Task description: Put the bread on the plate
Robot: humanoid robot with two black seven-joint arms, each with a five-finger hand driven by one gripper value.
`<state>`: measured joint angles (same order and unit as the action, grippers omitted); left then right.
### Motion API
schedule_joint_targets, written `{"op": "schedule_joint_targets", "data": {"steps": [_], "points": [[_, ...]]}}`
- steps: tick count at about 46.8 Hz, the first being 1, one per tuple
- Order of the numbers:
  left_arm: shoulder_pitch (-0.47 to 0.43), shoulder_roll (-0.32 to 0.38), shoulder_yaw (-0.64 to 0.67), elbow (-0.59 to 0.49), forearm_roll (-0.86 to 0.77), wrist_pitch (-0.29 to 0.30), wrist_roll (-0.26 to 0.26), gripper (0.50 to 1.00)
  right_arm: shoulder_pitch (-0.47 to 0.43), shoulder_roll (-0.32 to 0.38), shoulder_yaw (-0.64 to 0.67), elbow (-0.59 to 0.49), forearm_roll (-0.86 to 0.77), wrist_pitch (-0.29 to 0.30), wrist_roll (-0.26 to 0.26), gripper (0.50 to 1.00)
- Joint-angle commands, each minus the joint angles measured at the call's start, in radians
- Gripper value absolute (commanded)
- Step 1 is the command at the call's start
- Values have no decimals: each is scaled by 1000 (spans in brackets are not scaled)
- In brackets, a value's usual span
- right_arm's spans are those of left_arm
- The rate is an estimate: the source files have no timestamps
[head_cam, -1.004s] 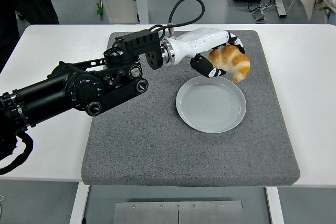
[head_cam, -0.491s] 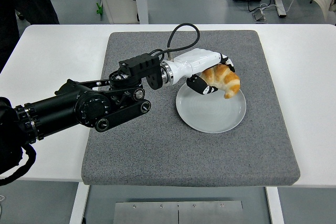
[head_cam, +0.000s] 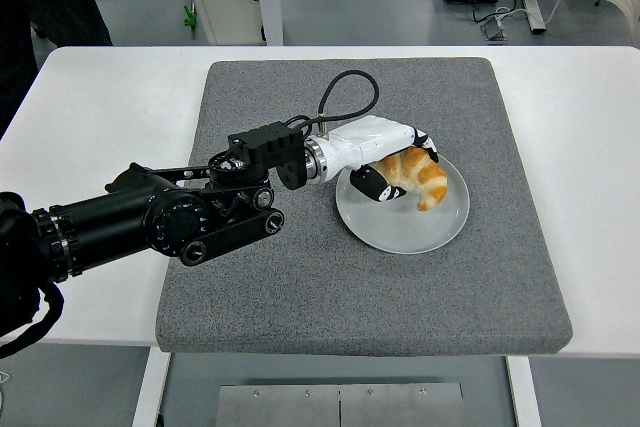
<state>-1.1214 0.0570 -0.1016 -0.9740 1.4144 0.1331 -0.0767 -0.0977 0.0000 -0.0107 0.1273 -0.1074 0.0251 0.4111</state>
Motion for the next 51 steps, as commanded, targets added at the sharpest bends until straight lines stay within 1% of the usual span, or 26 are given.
{"op": "schedule_joint_targets", "data": {"steps": [1, 11, 28, 32, 34, 41, 43, 44, 46, 49, 50, 51], "points": [[6, 0, 13, 0, 0, 10, 0, 571, 0, 0, 0, 0, 0, -1, 0, 1000], [14, 0, 54, 0, 0, 60, 0, 572, 0, 0, 0, 0, 0, 1, 0, 1000], [28, 0, 71, 3, 0, 74, 0, 584, 0, 0, 0, 0, 0, 1, 0, 1000], [29, 0, 77, 6, 0, 80, 0, 611, 0, 0, 0, 0, 0, -1, 0, 1000], [31, 0, 79, 11, 0, 80, 0, 617, 0, 0, 0, 0, 0, -1, 0, 1000], [40, 0, 89, 23, -2, 88, -1, 621, 0, 0, 0, 0, 0, -1, 0, 1000], [40, 0, 89, 23, -5, 92, -1, 642, 1, 0, 0, 0, 0, -1, 0, 1000], [40, 0, 88, 23, -6, 94, -1, 664, 0, 0, 0, 0, 0, -1, 0, 1000], [38, 0, 88, 23, -8, 94, -3, 728, 0, 0, 0, 0, 0, -1, 0, 1000], [38, 0, 85, 23, -11, 94, -6, 859, 1, 0, 0, 0, 0, -1, 0, 1000], [38, 0, 85, 23, -12, 94, -8, 891, 0, 0, 0, 0, 0, -1, 0, 1000], [37, 0, 82, 23, -14, 94, -9, 907, 0, 0, 0, 0, 0, -1, 0, 1000]]}}
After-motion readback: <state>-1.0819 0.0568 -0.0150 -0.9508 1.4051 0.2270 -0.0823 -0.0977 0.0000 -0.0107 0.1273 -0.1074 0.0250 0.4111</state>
